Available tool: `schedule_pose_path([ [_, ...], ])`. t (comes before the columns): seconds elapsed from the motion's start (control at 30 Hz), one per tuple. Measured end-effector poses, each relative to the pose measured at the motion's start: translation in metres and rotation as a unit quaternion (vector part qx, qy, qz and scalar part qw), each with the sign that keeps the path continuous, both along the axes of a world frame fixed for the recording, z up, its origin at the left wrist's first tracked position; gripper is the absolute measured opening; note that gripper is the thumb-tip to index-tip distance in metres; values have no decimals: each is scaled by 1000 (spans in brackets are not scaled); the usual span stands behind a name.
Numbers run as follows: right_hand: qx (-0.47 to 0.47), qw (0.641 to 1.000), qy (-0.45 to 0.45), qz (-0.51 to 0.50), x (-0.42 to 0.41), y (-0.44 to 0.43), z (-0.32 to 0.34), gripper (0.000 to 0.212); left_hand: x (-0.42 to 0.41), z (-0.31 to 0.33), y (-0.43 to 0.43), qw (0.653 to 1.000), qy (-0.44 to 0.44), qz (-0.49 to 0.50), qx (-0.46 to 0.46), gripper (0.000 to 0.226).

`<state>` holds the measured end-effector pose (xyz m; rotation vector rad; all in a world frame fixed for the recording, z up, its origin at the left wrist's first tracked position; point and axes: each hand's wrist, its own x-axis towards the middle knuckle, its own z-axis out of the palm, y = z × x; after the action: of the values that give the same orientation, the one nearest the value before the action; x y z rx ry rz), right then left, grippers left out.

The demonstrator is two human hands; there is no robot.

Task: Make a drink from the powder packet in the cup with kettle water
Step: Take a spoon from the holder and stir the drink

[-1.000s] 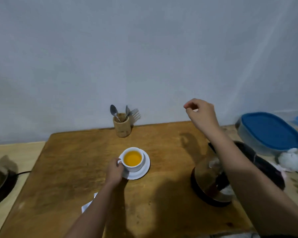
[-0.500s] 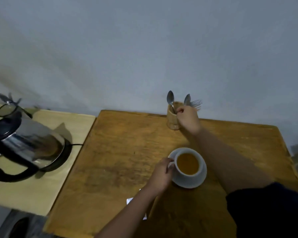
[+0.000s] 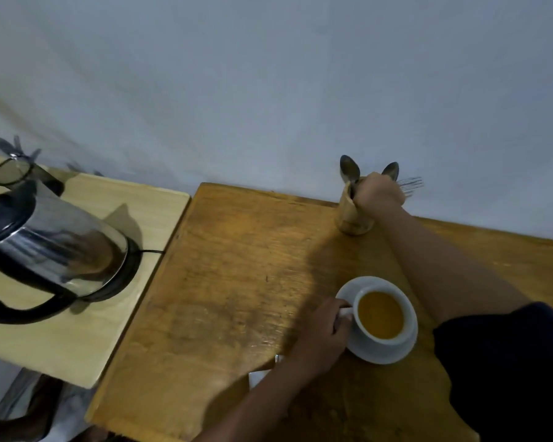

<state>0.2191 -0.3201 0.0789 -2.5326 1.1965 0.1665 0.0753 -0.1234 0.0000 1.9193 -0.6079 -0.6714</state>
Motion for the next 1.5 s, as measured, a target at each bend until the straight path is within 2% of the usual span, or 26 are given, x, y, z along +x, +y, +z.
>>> schedule_pose_path([
  [0.1, 19, 999, -24, 9, -5, -2, 1, 27, 1, 1, 0, 1000, 8, -4, -6, 21],
  [0.2, 39, 994, -78, 61, -14, -2, 7, 24, 1, 1, -1, 1000, 8, -7, -2, 21],
  [0.33, 3, 985, -143, 91, -29, -2, 34, 20, -1, 1, -2, 1000, 6, -12, 3, 15],
  [0.47, -25, 959, -245, 139, -55, -7, 69, 14, -2, 4, -4, 1000, 4, -2, 6, 22],
  [0.53, -17, 947, -266, 180, -72, -9, 83, 13, -2, 6, -5, 1000, 5, -2, 15, 24],
  [0.63, 46, 942, -229, 239, -107, -12, 103, 14, -4, 9, -6, 1000, -5, 3, 26, 24],
  [0.73, 130, 939, -113, 299, -145, -17, 115, 12, -7, 11, -8, 998, -7, 18, 53, 27],
  [0.83, 204, 936, 4, 288, -184, -22, 121, 12, -12, 14, -12, 997, -17, 47, 58, 26],
  [0.93, 206, 929, 108, 287, -211, -23, 120, 16, -17, 15, -16, 994, -18, 77, 71, 25],
  [1.0, 182, 931, 142, 284, -221, -18, 113, 18, -18, 15, -17, 994, -11, 82, 77, 26],
  [1.17, 148, 945, 121, 265, -226, -1, 84, 26, -15, 15, -15, 994, -11, 73, 76, 24],
  [1.27, 100, 959, 69, 256, -224, 9, 66, 20, -12, 13, -13, 995, 2, 64, 73, 23],
  [1.37, 124, 968, 1, 217, -221, 15, 56, 15, -10, 16, -12, 995, 17, 59, 82, 25],
  [1.5, 172, 961, -98, 193, -220, 21, 52, 10, -8, 21, -12, 994, 38, 57, 86, 25],
])
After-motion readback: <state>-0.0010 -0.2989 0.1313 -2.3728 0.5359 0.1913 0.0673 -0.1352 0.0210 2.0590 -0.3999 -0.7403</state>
